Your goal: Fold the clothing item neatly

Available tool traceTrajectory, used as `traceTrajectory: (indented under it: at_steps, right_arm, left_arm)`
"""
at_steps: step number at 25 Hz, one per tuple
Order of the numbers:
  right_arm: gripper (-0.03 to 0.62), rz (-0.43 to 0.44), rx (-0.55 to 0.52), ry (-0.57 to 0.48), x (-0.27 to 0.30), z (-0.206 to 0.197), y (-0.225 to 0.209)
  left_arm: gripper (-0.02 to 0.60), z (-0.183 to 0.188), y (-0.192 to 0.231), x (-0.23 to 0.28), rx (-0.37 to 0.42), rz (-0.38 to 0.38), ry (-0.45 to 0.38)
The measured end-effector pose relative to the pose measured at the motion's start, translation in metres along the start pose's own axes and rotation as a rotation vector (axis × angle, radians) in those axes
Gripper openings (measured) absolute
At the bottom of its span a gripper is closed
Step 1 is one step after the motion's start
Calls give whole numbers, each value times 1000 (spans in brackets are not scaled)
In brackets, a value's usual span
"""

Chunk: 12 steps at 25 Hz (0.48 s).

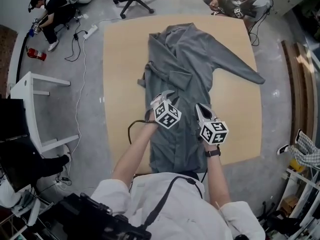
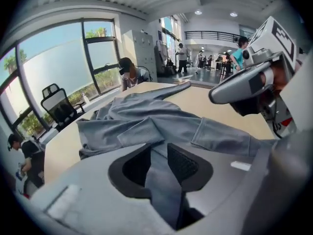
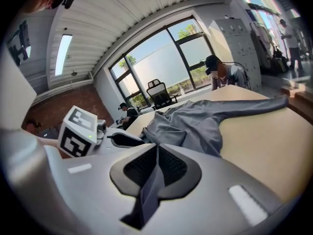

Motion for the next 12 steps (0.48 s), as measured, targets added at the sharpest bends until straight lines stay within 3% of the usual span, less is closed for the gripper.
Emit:
traceTrajectory:
  at_steps: [6,9,12]
  right_arm:
    - [100,91,-297,134,108,-2,24]
    - [139,78,-356,198,165,-9,32]
    - [167,1,-348,251,207,-22,28]
  left_arm:
    - [114,-19,16,-51,-131,114,-9]
    - [114,-28,20,-75,-163,155,0]
    - [114,-34,20,-92,-190,175,3]
Point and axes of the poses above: the fingertips, and each gripper's own axes: x forward along the fingers, y to its left, z out of its top, the point moved 8 cm from there along -x, backward along the fingers, and after that the axes turned 12 degrees about -y, right-handed, at the moved point
